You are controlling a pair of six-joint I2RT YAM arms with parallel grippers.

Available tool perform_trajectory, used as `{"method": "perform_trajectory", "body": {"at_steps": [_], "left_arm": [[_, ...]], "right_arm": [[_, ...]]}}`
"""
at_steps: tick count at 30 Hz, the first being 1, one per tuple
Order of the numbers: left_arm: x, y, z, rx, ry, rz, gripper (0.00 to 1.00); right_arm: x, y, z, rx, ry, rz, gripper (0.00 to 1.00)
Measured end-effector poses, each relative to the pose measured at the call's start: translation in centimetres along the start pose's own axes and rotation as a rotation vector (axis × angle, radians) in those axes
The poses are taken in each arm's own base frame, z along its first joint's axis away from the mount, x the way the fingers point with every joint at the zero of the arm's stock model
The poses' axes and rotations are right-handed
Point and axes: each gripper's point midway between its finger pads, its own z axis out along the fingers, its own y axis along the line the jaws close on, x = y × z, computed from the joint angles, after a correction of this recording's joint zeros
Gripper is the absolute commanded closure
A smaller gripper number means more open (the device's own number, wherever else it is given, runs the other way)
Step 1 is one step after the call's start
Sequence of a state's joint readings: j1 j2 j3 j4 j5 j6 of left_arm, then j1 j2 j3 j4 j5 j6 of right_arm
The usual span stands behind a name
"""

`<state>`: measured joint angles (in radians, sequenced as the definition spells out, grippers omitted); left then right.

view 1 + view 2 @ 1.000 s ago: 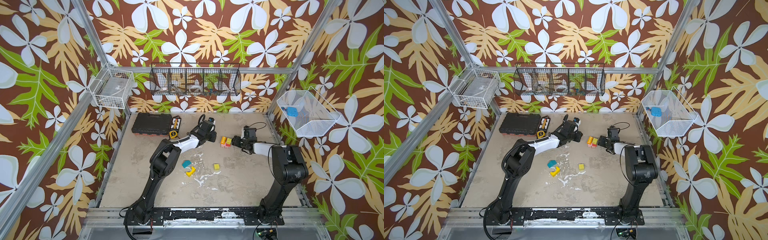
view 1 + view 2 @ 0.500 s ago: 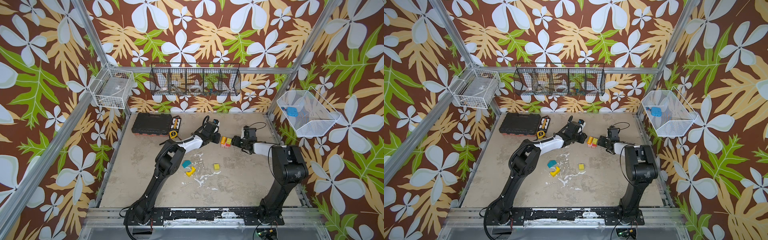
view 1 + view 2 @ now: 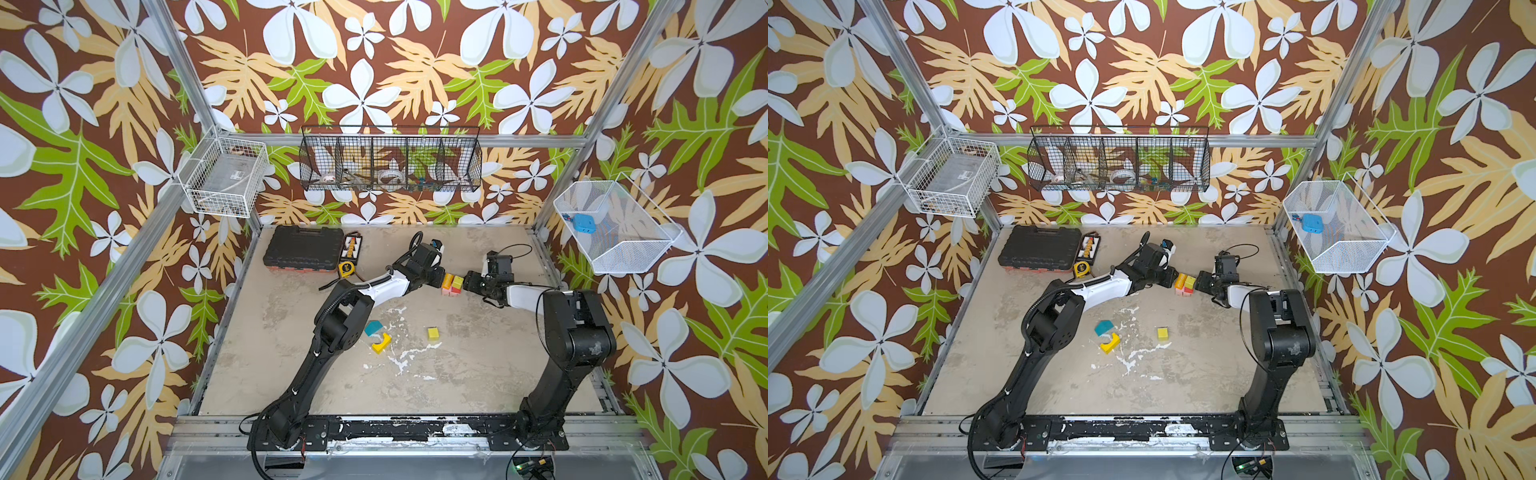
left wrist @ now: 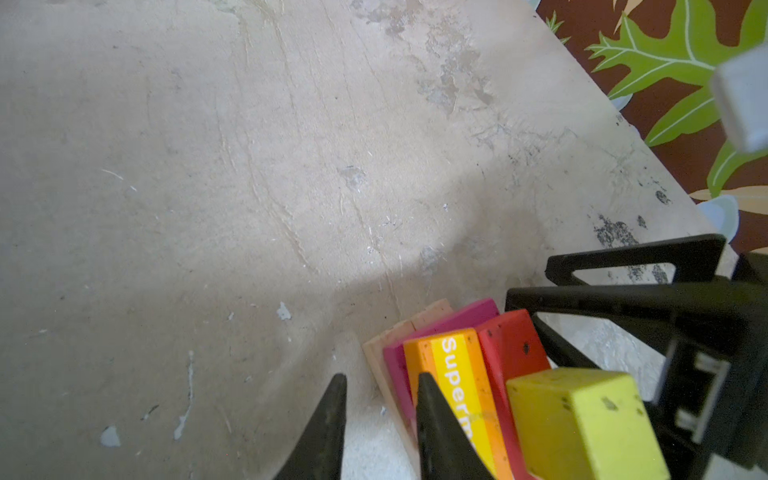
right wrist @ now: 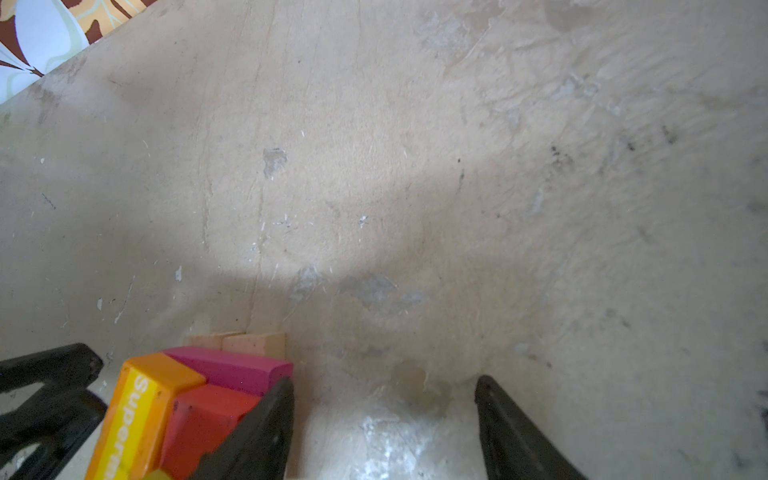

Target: Build the wood block tower

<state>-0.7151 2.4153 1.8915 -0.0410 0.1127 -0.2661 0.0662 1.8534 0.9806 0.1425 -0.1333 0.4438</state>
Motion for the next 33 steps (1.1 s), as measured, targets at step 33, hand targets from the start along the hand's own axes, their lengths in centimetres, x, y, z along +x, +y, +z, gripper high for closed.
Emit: {"method": "perform_trajectory", "body": {"at_steps": [33], "left_arm": [[2.2, -0.6, -0.4, -0.003, 0.046, 0.007, 0.72]], "right_arm": [[0.0, 0.3, 0.5, 0.000, 0.012, -0.008, 0.31]]}}
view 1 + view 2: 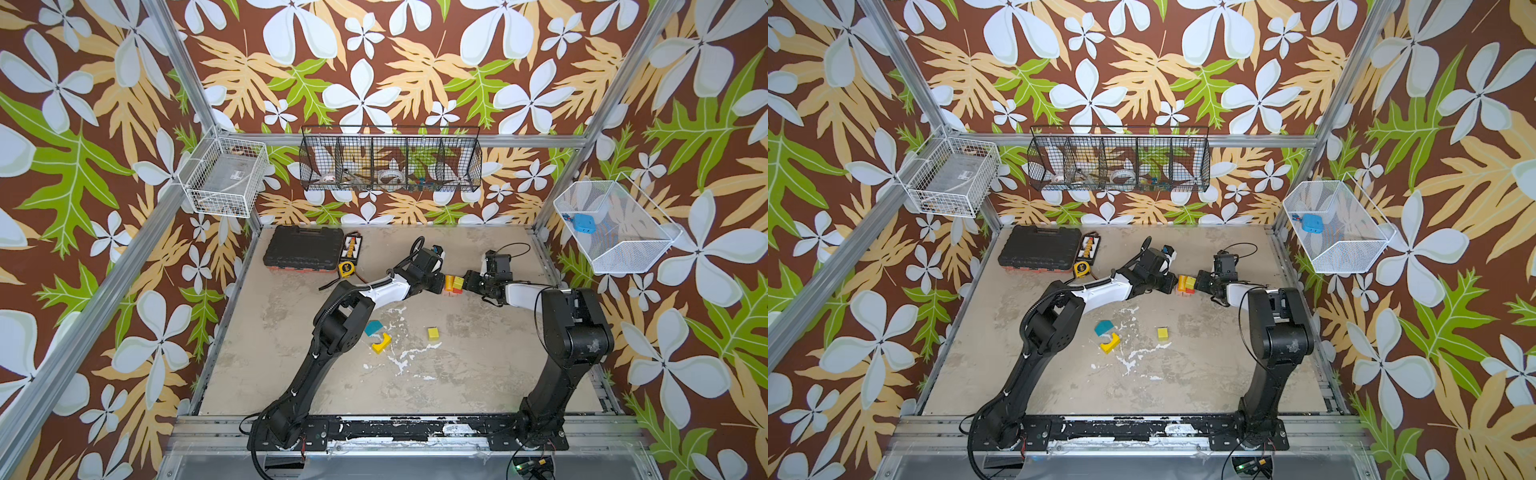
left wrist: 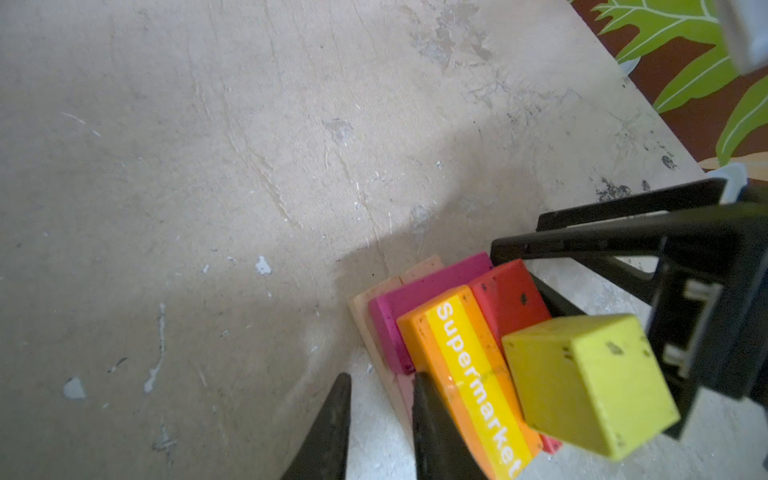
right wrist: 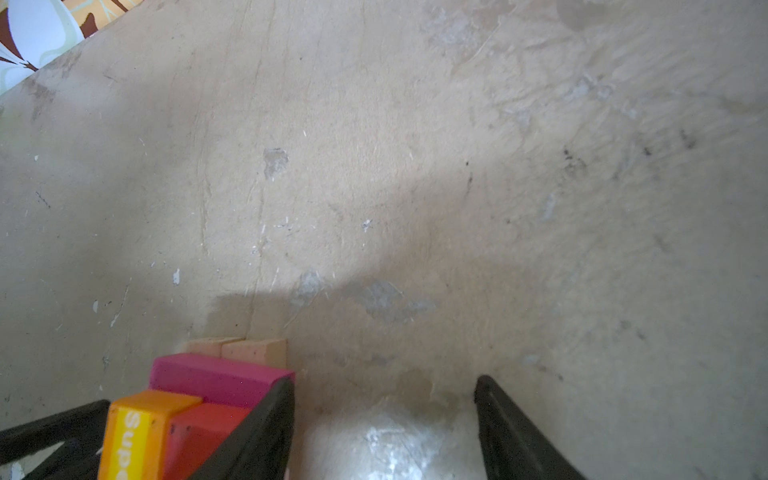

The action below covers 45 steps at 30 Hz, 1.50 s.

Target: Build the wood block tower

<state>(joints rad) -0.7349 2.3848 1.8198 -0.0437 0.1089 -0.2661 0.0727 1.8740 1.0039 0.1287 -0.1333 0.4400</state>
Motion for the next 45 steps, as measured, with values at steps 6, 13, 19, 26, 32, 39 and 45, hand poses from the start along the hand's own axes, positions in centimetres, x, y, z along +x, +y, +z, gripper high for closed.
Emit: {"method": "perform_trajectory", "body": {"at_steps": [6, 13, 19, 26, 32, 39, 45], "left_arm": [[0.0, 0.2, 0.0, -0.010, -0.003, 0.001, 0.71], [-2.2, -0.2, -2.4, -0.028, -0.053, 0.015, 0.68], [-3.3, -0.8, -8.5, -0.036, -0.112, 0.034, 0.64], [2.9, -1.7, -18.1, 0.046, -0.197, 0.154, 0.49], [11.2, -3.1, -18.1, 0.213, -0.109, 0.322, 0.50], [13.2, -5.5, -17.1, 0.341, -0.106, 0.422, 0.47], [12.6, -7.8, -15.6, 0.390, -0.113, 0.501, 0.44]], "right_arm": [[0.0, 0.0, 0.0, 0.001, 0.001, 0.000, 0.31], [0.2, -1.1, -0.7, 0.012, -0.012, 0.020, 0.29], [0.2, -2.1, -1.6, 0.016, -0.037, 0.059, 0.29], [0.4, -3.4, -3.8, 0.020, -0.100, 0.104, 0.25], [0.0, -3.3, -3.7, 0.013, -0.116, 0.120, 0.28], [-0.6, -2.6, -2.1, -0.006, -0.085, 0.117, 0.30], [-0.2, -2.5, -2.4, -0.007, -0.083, 0.114, 0.28]]}}
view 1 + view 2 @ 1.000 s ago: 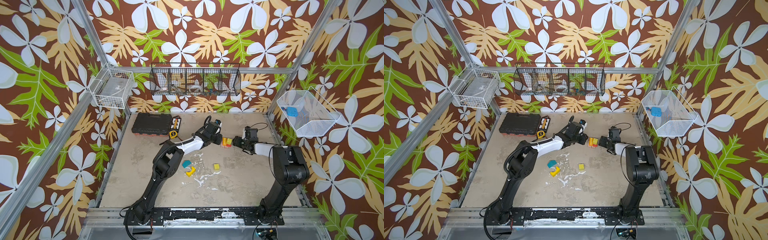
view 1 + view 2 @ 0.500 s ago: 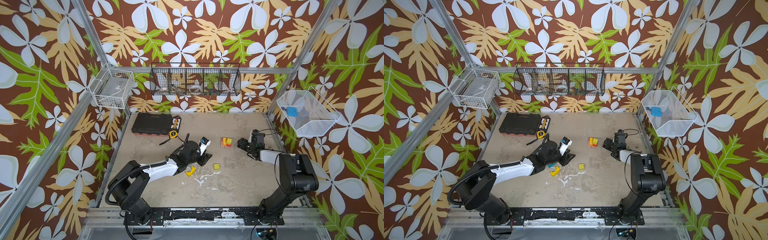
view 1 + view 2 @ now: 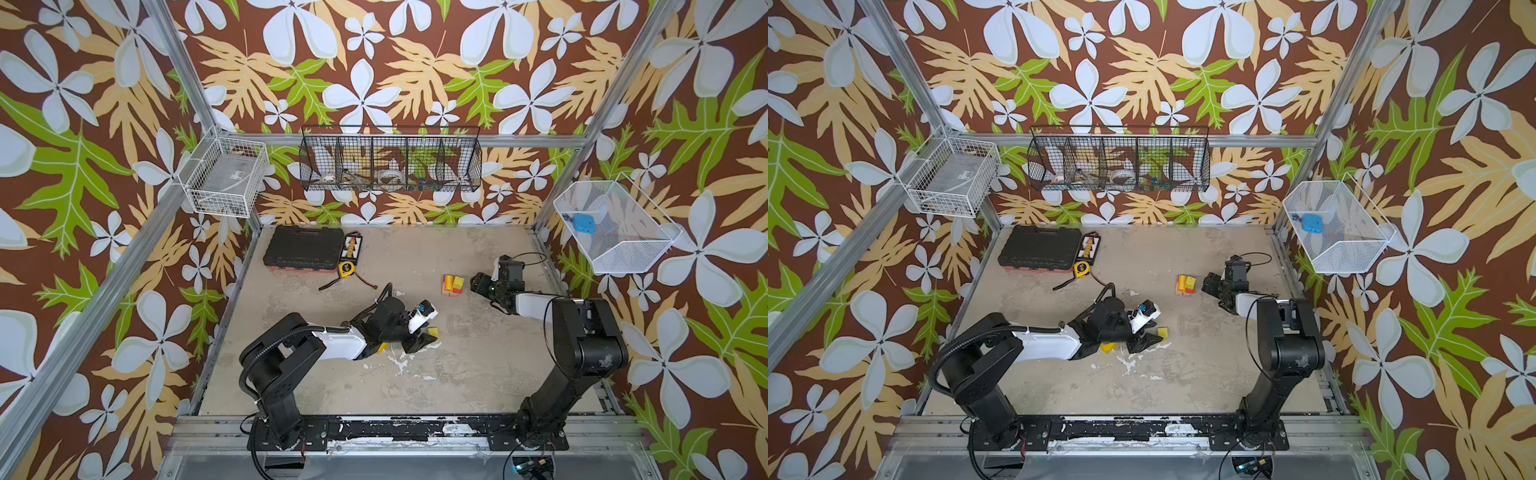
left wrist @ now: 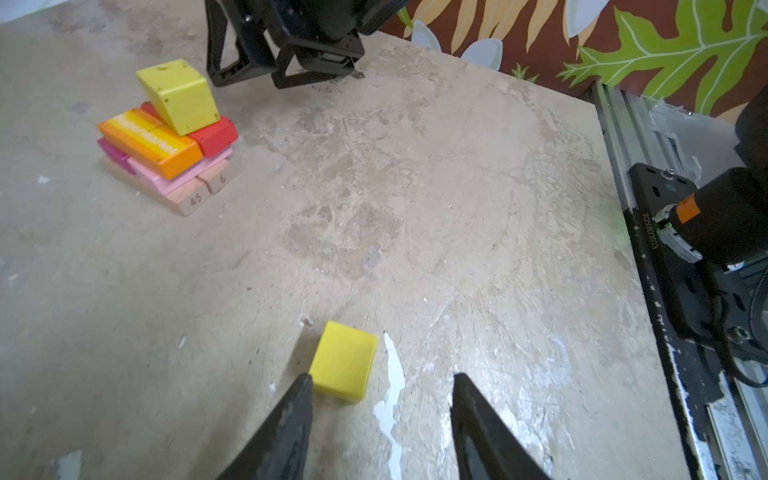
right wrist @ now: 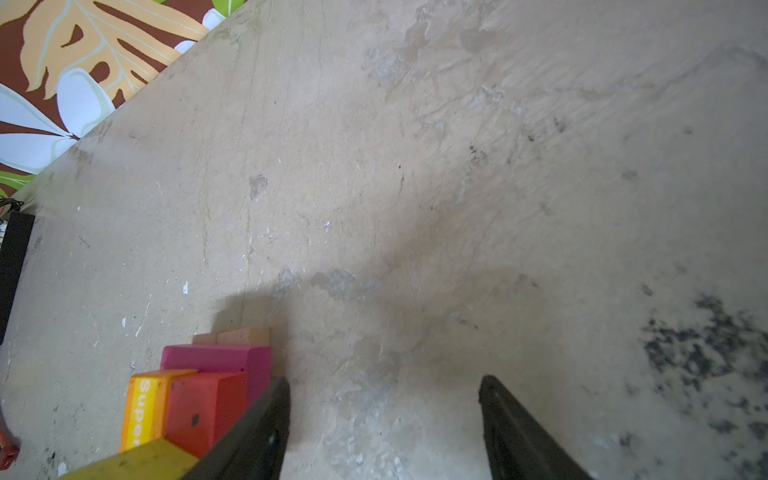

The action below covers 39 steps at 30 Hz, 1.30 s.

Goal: Build the wood block tower
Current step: 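Open the left gripper and pull it back toward the loose yellow cube, then close the left gripper on the loose yellow cube and lift it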

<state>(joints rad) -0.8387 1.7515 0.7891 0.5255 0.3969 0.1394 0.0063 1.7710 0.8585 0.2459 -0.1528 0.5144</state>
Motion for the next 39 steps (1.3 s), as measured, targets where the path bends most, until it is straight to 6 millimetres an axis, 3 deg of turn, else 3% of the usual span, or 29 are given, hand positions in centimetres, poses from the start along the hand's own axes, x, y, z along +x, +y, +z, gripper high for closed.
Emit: {"method": "perform_trajectory", "body": {"at_steps": [11, 23, 39], "left_arm": [[1.7, 1.6, 2.8, -0.021, 0.096, 0.044, 0.35], [3.6, 1.8, 4.0, -0.004, 0.160, 0.066, 0.37], [2.8, 2.1, 4.3, -0.023, 0.170, 0.077, 0.95]], "right_arm": [[-0.3, 0.2, 0.2, -0.005, -0.001, -0.002, 0.29], [-0.2, 1.0, 0.5, -0.012, 0.007, -0.035, 0.29], [-0.2, 1.1, 0.6, -0.011, 0.008, -0.040, 0.29]]}}
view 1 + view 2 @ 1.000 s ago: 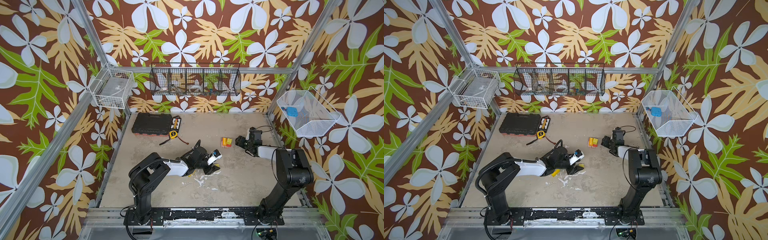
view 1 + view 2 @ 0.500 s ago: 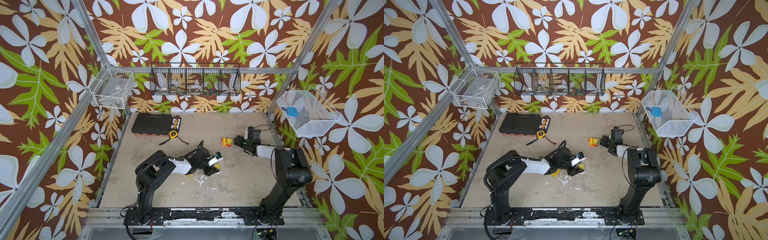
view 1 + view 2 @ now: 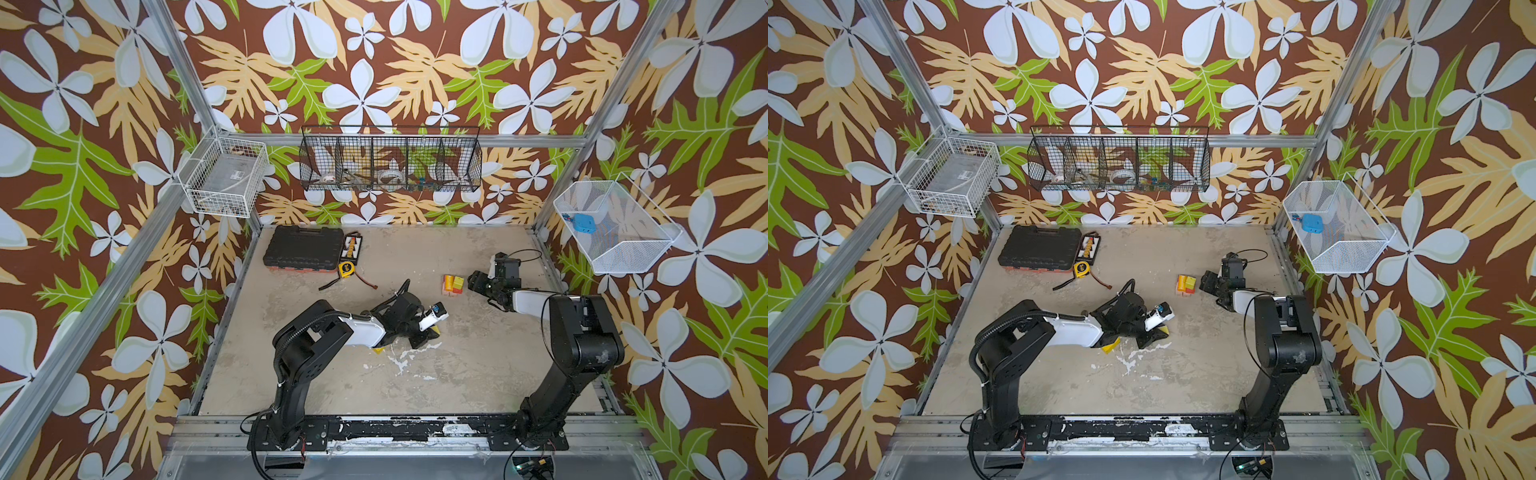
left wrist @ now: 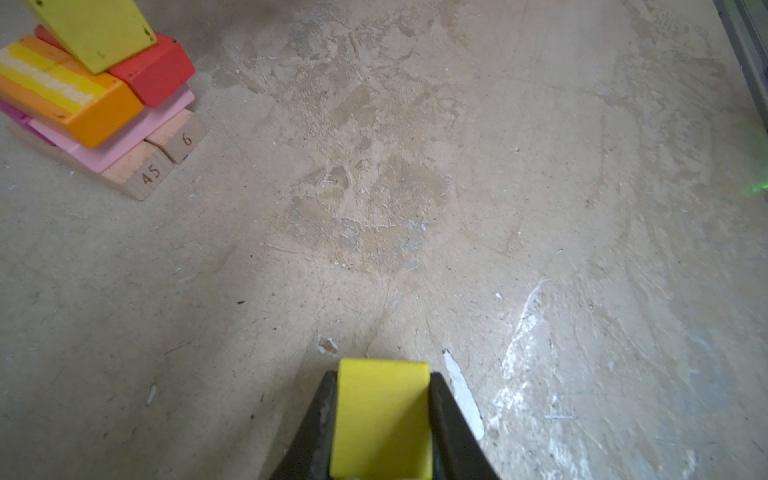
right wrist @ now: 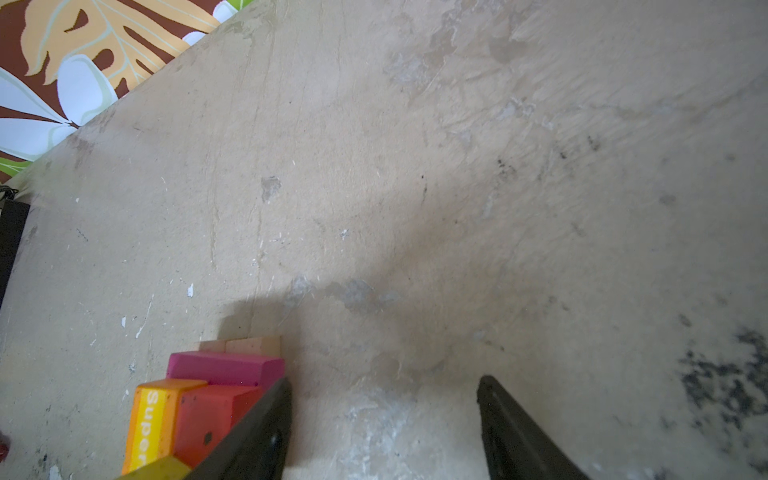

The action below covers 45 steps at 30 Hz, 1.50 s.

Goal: Build the wood block tower
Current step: 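Close the left gripper on the loose yellow cube and lift it, then carry the yellow cube over the tower beside the right gripper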

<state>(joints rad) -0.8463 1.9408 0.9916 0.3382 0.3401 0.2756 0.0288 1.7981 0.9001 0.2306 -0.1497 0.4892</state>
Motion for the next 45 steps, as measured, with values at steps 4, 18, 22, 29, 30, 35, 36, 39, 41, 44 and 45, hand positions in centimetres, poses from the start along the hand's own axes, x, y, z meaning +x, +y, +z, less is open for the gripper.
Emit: {"method": "perform_trajectory", "body": {"at_steps": [4, 18, 22, 29, 30, 35, 36, 39, 41, 44, 45], "left_arm": [[-3.0, 1.1, -0.9, -0.042, -0.035, 0.061, 1.00], [-15.3, 12.1, -1.7, -0.160, -0.124, 0.346, 1.00], [-16.1, 15.1, -0.8, -0.168, -0.105, 0.402, 1.00], [-13.7, 15.2, -0.2, -0.077, -0.055, 0.512, 1.00], [-13.0, 14.7, 0.1, -0.045, -0.040, 0.524, 1.00], [-13.0, 13.8, 1.2, 0.055, -0.035, 0.554, 1.00], [-13.2, 13.8, 1.4, 0.064, -0.037, 0.564, 1.00], [-12.5, 13.5, 1.9, 0.098, -0.023, 0.547, 1.00], [-11.8, 13.3, 2.3, 0.117, -0.007, 0.532, 1.00], [-11.1, 13.1, 2.7, 0.143, 0.000, 0.518, 1.00], [-11.0, 13.0, 2.8, 0.147, -0.001, 0.516, 1.00]], "right_arm": [[0.0, 0.0, 0.0, 0.000, 0.000, 0.000, 0.30], [0.0, 0.0, -0.1, -0.001, -0.001, 0.000, 0.29], [0.0, 0.0, -0.1, 0.000, -0.001, 0.000, 0.29], [0.0, 0.0, -0.1, -0.001, -0.001, 0.000, 0.29], [0.0, 0.0, -0.1, -0.001, -0.001, 0.000, 0.29], [0.0, 0.0, -0.1, -0.001, -0.001, 0.000, 0.29], [0.0, 0.0, -0.1, -0.001, 0.000, 0.000, 0.29], [0.0, 0.0, -0.1, -0.001, 0.000, 0.000, 0.29], [0.0, 0.0, -0.1, -0.001, 0.000, 0.000, 0.29], [0.0, 0.0, -0.1, -0.001, 0.000, 0.000, 0.29], [0.0, 0.0, -0.1, -0.001, 0.000, 0.000, 0.29]]}}
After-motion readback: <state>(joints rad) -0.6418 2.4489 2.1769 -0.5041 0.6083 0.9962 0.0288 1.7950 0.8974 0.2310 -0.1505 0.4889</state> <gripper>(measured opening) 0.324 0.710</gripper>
